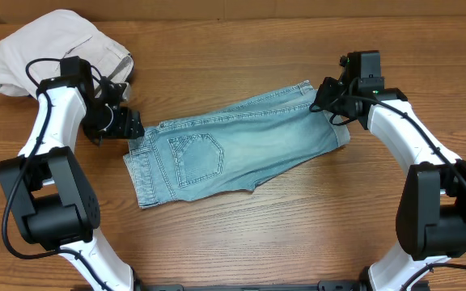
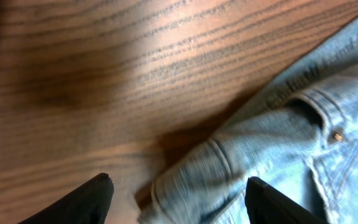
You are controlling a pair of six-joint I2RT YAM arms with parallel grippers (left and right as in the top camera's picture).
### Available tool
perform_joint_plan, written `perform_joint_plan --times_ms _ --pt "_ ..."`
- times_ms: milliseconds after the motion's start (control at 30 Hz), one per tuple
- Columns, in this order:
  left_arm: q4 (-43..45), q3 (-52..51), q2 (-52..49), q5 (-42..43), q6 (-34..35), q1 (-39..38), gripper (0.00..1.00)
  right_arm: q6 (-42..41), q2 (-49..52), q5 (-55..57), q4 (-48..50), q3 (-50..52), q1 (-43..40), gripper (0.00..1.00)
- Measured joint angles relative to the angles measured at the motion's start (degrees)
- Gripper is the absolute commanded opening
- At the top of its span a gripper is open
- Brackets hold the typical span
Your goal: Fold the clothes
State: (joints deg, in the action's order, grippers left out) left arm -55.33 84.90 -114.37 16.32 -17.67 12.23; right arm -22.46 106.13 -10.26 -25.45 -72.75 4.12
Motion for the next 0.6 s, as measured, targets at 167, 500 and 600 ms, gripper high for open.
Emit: perform_joint_plan --times_ms 167,500,600 --pt "2.3 -3.4 0.0 2.0 -2.2 0.0 0.58 0.0 0.0 0.0 0.0 0.0 0.0 0.04" --pt "5.2 -4.8 0.0 4.5 -4.0 0.0 0.21 0.0 0.0 0.0 0.0 0.0 0.0 0.04" --pt "4.8 -4.8 0.0 4.8 -4.6 0.0 0.15 0.0 0.0 0.0 0.0 0.0 0.0 0.04"
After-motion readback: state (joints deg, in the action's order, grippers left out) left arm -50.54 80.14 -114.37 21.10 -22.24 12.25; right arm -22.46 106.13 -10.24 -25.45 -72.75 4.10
